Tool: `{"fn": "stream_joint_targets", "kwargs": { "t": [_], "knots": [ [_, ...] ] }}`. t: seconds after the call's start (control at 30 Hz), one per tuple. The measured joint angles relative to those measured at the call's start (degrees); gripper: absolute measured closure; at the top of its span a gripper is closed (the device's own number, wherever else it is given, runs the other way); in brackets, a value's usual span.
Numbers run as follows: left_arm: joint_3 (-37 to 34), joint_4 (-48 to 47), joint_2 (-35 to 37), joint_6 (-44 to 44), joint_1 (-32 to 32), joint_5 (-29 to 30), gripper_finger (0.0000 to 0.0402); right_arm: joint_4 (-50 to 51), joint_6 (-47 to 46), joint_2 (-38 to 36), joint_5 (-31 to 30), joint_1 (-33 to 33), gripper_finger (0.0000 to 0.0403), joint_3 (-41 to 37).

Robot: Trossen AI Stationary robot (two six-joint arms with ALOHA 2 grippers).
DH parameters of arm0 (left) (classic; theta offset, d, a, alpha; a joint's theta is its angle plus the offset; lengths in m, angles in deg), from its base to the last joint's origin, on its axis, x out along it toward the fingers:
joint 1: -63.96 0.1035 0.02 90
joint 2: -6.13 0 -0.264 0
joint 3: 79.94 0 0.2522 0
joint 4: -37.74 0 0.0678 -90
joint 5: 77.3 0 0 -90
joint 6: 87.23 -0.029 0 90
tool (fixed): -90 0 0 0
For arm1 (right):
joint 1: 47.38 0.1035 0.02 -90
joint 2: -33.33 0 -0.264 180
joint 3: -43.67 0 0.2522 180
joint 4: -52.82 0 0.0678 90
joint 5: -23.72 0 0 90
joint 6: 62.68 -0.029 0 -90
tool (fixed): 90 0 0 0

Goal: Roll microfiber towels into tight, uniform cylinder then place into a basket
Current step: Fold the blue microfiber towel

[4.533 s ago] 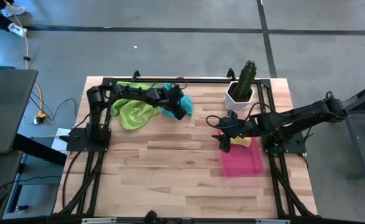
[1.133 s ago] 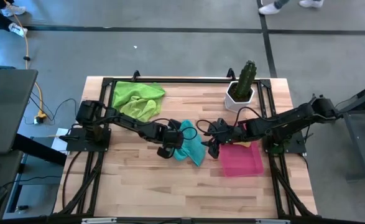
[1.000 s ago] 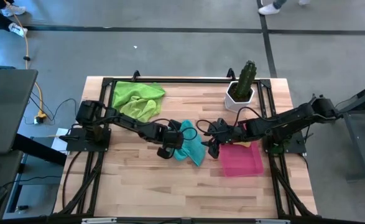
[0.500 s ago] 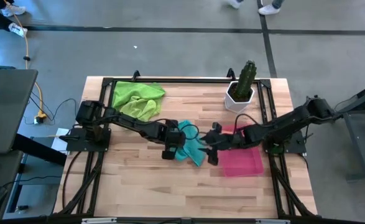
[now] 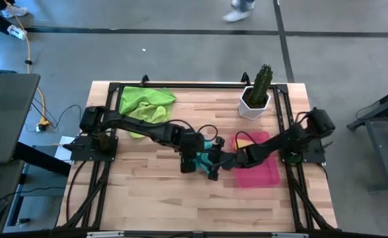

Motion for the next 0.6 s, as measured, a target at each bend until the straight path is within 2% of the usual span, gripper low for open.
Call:
{"fn": "stream_joint_targets", "kwargs": {
  "t": [0.2, 0.6],
  "knots": [
    [3.88, -4.64, 0.00, 0.02, -0.02, -0.87, 0.0401, -2.40, -1.45, 3.16, -4.53, 0.00, 0.0192, 0.02],
    [5.40, -14.71, 1.98, 1.52, -0.08, -0.92, 0.0401, 6.91, -1.63, 3.08, -13.57, 1.64, 0.0192, 0.02]
  ]
}}
